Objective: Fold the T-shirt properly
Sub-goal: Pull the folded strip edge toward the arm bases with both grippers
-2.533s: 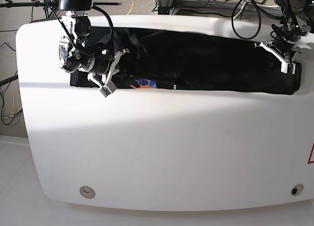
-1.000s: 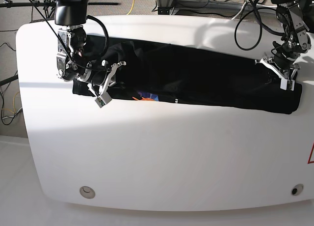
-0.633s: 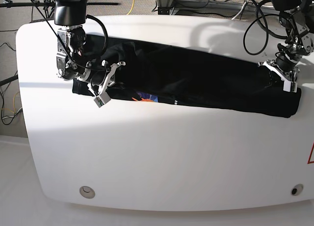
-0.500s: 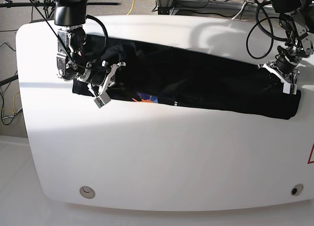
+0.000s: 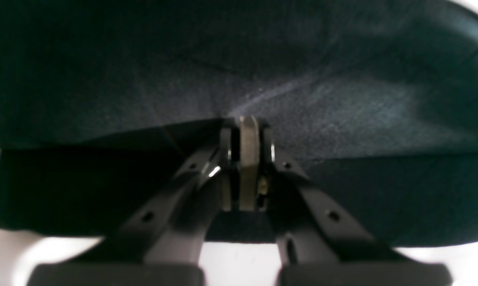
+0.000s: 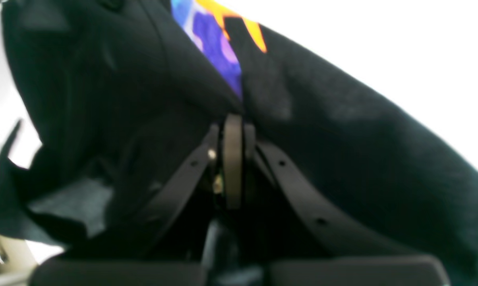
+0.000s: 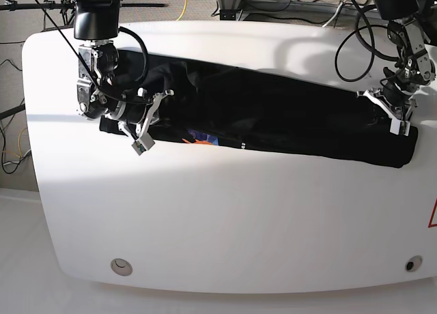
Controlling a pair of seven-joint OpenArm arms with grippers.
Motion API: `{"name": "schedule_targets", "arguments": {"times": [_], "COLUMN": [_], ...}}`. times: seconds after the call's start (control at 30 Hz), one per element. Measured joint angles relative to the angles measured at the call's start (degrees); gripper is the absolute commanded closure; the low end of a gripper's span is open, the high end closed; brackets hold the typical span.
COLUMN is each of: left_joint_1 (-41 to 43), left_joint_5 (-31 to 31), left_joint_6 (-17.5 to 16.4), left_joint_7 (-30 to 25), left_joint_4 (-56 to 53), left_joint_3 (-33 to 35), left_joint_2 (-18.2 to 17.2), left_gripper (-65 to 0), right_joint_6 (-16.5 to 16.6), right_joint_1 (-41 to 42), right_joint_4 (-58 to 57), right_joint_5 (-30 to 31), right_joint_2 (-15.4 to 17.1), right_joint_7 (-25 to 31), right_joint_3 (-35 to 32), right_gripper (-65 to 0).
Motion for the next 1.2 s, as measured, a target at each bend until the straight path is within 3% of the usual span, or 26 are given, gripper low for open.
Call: {"name": "schedule_targets", "arguments": {"times": [0.13,0.27,0.5,0.63,0.8,0.87,0.97,1.07,1.2], "left_joint_1": [0.3,1.4,1.3,1.1,1.6,1.8,1.7,1.9,2.0], "left_joint_5": [3.1,5.9,3.8,1.2,-1.3,-2.3,-7.6,-9.4,-10.4], "left_joint_6": [2.9,5.6,3.7,1.4,1.0,0.8,-3.2,-4.3,-6.4], "left_joint_7": [4.2,8.3,7.3,7.2,7.3,7.3,9.3,10.3,12.8], "left_joint_4": [3.9,9.2,15.4,15.0,12.5,12.2,12.1,12.3,12.3], "left_joint_3": [0.1,0.2,0.6,0.0,-2.8,-4.3,-9.7,-12.3,-14.5], "left_joint_2": [-0.1,-0.4,-0.6,-0.7,-1.3,-1.5,-1.1,-1.4,-1.4], "left_gripper": [-7.6,-5.0,-0.1,0.0,-1.2,-6.4,-15.1,-24.0,-28.6], "right_joint_6": [-0.6,-0.6,-0.6,-0.6,-0.6,-0.6,-0.4,-0.1,-0.1], "right_joint_1": [-0.2,-0.5,-1.8,-2.5,-3.1,-3.4,-3.7,-3.8,-4.1], "right_joint_4": [3.0,5.9,10.5,12.5,12.9,12.8,12.5,12.3,12.2], "right_joint_5": [-1.5,-3.1,-4.1,-3.9,-3.5,-3.5,-3.3,-3.1,-2.6], "right_joint_2": [0.0,0.0,0.0,-0.1,-0.2,-0.3,-0.3,-0.3,-0.1], "right_joint_7": [-2.9,-5.5,-7.6,-7.5,-7.3,-7.3,-7.3,-7.3,-7.3], "right_joint_3": [0.2,0.2,0.2,0.2,0.2,0.2,0.2,0.2,0.2], "right_gripper": [-0.1,0.0,0.0,0.0,0.0,0.0,0.0,0.0,0.0]}}
